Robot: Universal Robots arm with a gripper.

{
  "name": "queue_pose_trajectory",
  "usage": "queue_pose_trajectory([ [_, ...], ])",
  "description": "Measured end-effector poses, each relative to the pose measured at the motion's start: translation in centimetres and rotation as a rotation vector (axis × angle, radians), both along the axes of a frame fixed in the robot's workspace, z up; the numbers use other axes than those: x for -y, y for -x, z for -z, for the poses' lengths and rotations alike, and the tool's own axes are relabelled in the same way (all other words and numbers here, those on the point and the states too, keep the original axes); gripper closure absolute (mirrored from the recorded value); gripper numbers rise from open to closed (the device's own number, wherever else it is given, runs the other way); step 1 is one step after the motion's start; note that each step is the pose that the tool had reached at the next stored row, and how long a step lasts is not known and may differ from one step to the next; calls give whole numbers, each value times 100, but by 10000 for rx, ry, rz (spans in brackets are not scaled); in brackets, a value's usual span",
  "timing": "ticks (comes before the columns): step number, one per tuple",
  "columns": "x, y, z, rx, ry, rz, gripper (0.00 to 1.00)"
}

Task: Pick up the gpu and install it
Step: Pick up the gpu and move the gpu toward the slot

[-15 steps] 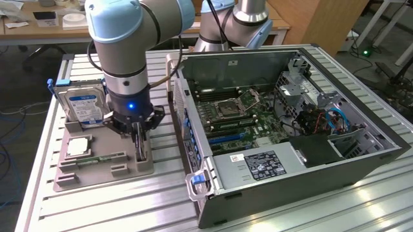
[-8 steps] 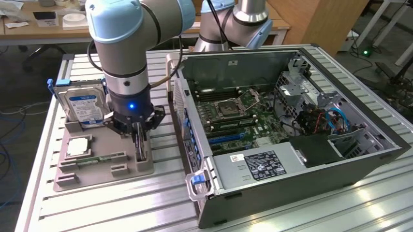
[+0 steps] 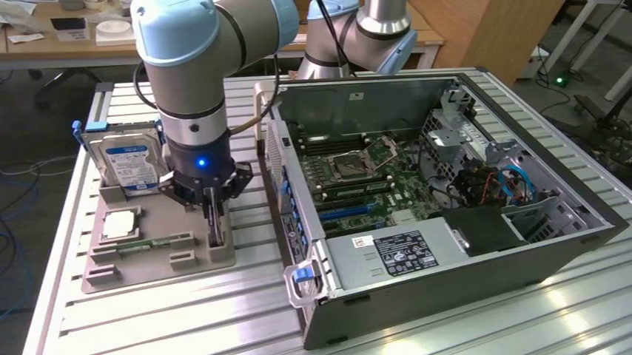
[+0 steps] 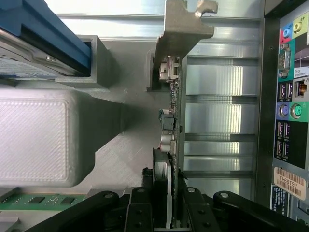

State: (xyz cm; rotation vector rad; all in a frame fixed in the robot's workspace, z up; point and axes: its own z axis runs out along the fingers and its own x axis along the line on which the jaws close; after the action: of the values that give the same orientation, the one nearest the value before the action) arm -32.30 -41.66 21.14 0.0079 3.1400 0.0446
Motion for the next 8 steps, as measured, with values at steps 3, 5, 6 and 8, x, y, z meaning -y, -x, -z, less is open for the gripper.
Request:
queue_pose_trajectory([
  [3,0,0,0,0,0,-1,73],
  [5,0,0,0,0,0,0,73],
  [6,0,0,0,0,0,-1,73],
  [8,0,0,0,1,-1,0,73],
])
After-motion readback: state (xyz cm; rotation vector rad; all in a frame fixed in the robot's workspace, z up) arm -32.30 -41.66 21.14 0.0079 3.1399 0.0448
